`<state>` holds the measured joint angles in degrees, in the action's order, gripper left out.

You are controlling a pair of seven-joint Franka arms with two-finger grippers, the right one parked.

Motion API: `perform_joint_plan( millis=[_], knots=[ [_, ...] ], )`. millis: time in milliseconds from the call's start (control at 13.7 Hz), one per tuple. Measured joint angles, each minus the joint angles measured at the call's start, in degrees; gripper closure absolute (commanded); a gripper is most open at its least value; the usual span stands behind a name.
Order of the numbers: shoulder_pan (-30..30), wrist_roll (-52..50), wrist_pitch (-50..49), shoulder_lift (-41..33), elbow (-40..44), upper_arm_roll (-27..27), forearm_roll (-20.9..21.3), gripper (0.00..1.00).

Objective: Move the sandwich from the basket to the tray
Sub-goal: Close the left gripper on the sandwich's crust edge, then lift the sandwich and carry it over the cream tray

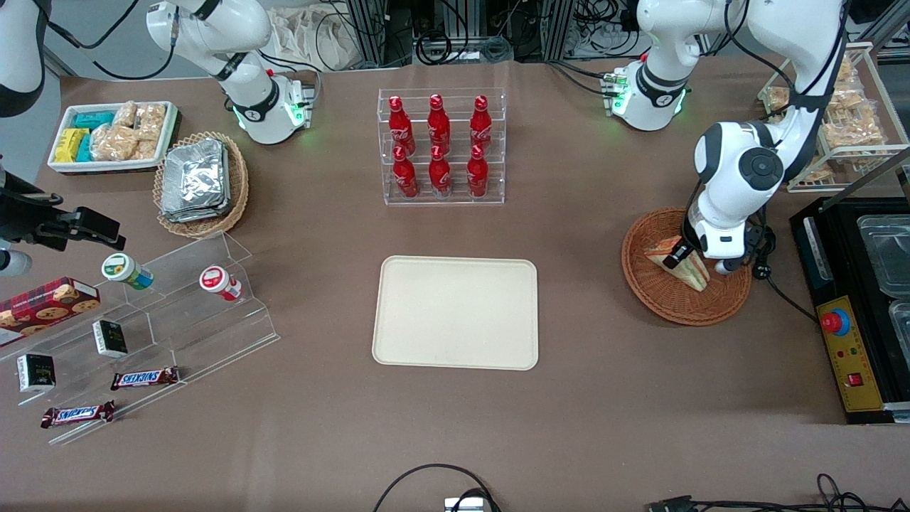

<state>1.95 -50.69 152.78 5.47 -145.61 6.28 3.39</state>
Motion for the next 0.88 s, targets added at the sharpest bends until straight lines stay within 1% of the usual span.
perform_joint_plan(
  millis=[293, 512, 659, 878],
  knots=[
    [-0.6, 0.2, -0.2, -0.2, 0.0, 0.1, 2.6, 1.0],
    [-0.9, 3.8, -4.7, -3.1, 0.3, 0.2, 6.1, 1.0],
    [-0.9, 11.6, -8.2, -6.9, 0.4, 0.3, 6.5, 1.0],
    [-1.0, 28.0, -10.1, -11.4, 0.4, 0.5, 6.5, 1.0]
  ],
)
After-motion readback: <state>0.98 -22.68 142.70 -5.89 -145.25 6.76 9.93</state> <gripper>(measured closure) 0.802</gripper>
